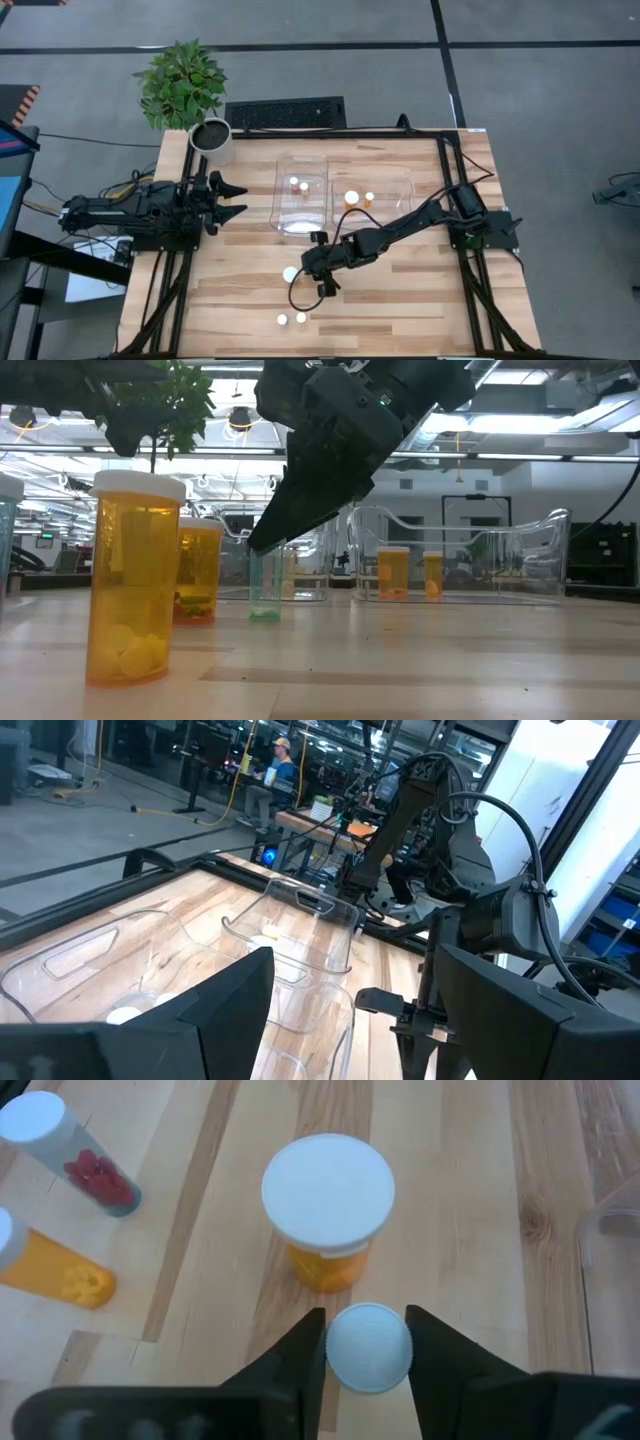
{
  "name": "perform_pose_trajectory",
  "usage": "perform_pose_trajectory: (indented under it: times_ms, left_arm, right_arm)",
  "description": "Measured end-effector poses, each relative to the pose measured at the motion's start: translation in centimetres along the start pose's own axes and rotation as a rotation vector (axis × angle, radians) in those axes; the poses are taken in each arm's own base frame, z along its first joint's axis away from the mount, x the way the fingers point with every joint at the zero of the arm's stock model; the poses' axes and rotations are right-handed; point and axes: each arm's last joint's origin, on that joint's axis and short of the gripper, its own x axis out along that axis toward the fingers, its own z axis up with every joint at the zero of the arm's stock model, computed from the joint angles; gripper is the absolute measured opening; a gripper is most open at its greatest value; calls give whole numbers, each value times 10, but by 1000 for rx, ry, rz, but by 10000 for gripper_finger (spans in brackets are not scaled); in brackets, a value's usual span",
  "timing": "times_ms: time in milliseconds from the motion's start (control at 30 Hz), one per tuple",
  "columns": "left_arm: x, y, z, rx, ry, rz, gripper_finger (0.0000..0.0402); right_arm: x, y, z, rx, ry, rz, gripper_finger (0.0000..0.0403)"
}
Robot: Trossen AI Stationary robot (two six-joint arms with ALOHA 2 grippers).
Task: Pick and place medicine bottles into bin by pill shape (circle, oval)
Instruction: Put the top blue pill bottle into the left transparent bin
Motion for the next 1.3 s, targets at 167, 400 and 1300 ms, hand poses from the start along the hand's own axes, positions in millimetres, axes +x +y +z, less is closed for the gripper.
perform_pose_trajectory:
  times_ms: [167, 400, 1300]
  left_arm:
    - [0, 0, 0, 0, 0, 0, 270]
    - [0, 0, 0, 0, 0, 0, 270]
    - [0, 1, -1, 11, 14, 5, 270]
  right_arm:
    - [-3, 0, 1, -1, 6, 0, 129]
    - [-26, -3, 12, -15, -9, 0, 128]
    - [-108, -151, 56, 29, -275, -322, 132]
